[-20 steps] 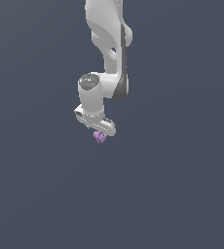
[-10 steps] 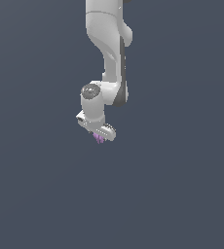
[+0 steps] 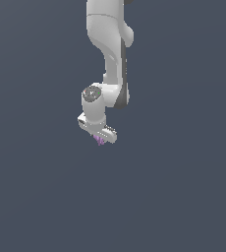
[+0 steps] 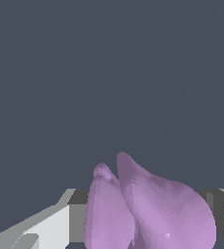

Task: Pick up the object and move it to a goal position.

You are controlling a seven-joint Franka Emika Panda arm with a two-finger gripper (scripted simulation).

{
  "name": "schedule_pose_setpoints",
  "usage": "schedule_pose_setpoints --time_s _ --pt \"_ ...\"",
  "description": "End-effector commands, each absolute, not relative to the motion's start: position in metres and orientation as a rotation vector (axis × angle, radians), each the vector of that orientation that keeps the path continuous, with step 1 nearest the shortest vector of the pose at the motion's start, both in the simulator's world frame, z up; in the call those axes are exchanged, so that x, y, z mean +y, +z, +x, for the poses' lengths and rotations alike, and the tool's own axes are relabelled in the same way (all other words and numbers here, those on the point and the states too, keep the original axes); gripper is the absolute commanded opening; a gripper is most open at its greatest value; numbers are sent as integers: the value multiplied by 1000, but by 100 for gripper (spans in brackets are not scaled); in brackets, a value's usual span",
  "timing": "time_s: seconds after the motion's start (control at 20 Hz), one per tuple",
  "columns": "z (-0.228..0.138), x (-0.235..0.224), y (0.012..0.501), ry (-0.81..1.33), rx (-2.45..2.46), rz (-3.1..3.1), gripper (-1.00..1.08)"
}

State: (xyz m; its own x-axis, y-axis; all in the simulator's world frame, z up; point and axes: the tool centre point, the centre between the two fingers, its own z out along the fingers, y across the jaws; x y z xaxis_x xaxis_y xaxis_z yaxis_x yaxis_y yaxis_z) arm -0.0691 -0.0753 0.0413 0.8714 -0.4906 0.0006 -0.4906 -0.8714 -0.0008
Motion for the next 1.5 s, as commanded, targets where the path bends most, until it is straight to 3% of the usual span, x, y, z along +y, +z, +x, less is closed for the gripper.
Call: schedule_pose_setpoints --time_s 0.0,0.7,1.45 --pt "-69 -76 40 0 798 -3039 -100" --pt "-64 -74 77 -2 797 -3038 -100" --pt "-42 -71 218 -1 800 -3039 -100"
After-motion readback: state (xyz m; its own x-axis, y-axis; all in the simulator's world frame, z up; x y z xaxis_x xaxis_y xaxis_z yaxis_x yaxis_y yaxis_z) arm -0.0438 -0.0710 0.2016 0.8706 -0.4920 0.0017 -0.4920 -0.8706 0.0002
